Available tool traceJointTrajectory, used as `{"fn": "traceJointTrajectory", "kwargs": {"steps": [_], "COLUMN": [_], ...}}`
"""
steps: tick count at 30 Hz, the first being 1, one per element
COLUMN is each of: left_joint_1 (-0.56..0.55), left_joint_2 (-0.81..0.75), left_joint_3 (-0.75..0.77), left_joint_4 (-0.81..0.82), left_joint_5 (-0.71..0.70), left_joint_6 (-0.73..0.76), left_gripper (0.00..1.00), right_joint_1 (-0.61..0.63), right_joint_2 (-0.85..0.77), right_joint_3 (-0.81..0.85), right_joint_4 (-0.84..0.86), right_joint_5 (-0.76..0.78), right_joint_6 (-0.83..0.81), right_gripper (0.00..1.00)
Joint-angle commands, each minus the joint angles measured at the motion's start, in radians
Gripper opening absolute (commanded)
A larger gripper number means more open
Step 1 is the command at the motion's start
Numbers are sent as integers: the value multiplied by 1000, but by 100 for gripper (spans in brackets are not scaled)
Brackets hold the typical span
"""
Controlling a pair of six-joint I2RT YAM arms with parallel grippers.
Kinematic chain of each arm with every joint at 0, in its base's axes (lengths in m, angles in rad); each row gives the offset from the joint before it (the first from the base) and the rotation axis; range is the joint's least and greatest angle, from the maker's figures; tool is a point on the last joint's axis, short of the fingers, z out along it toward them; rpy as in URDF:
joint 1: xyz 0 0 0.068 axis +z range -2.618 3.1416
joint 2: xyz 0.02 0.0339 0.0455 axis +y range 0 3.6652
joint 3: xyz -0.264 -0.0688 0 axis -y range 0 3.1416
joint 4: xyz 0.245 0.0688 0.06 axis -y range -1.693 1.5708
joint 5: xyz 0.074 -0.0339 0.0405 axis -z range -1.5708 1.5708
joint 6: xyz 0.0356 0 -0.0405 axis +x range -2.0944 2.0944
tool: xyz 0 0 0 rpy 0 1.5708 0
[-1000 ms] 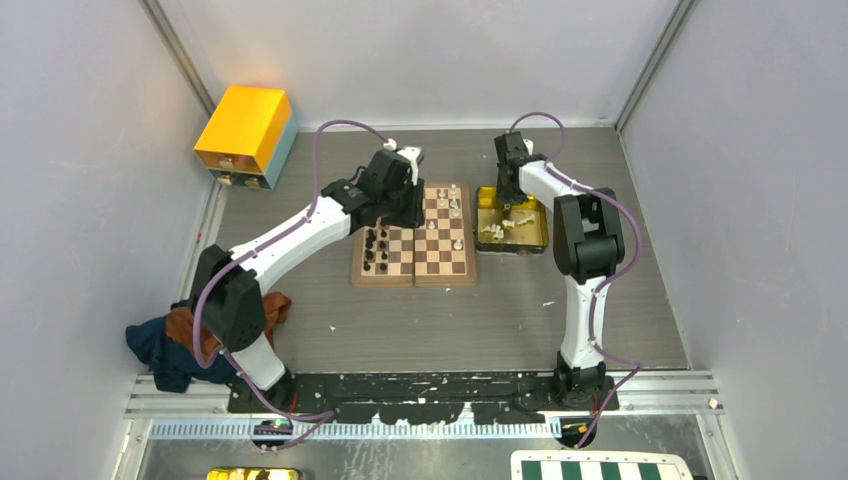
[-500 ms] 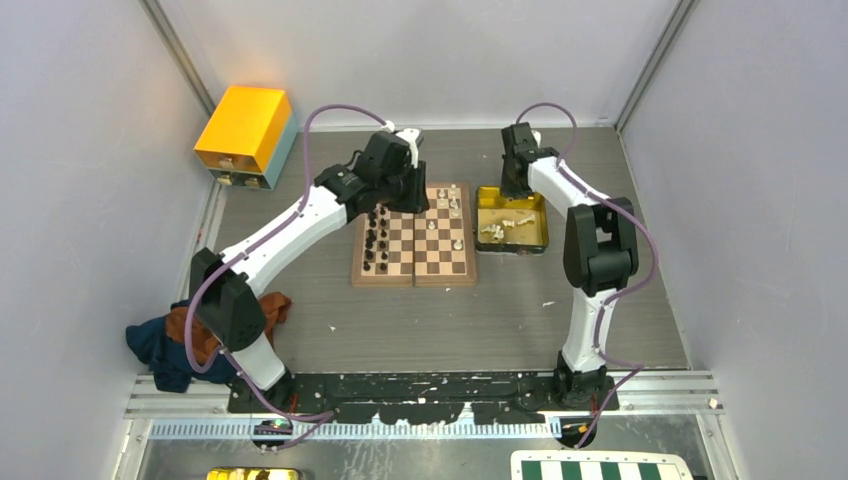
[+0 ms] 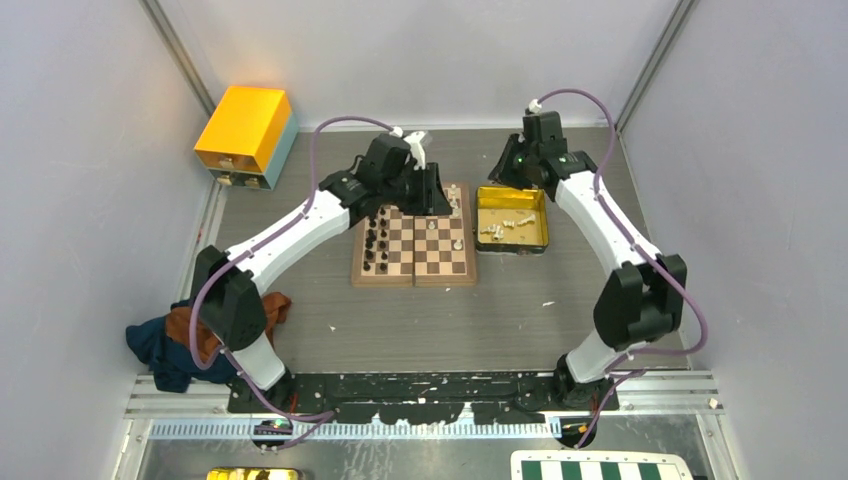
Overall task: Set up the chess pieces on the board
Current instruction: Pick up the chess piece from the storage box, then place the chess piece on the chessboard.
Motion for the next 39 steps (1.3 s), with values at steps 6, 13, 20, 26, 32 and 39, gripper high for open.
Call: {"fn": "traceJointTrajectory", "kwargs": {"steps": [6, 13, 20, 26, 32, 39], "left_joint_1": [25, 80, 117, 135, 135, 135], "left_joint_2": [-30, -92, -125, -181, -244, -287], "left_joint_3": [-60, -156, -209, -236, -250, -279], "left_joint_4": [250, 358, 425, 376, 219, 113], "left_joint_5": [116, 139, 173, 97, -47, -158], "left_joint_6": [-147, -262, -378, -359, -268, -219], "left_gripper": [43, 43, 45, 45, 45, 45], "right_joint_1": [12, 17, 52, 193, 302, 361], "right_joint_2": [-221, -315, -359, -307, -222, -79], "right_joint_3": [-127, -231, -293, -286, -275, -215], "right_joint_4": [140, 219, 223, 131, 96, 77], "right_joint_5": [-366, -534, -586, -425, -233, -61], "right_joint_6": [148, 169, 138, 28, -46, -110], "right_gripper": [1, 1, 1, 1, 1, 1]}}
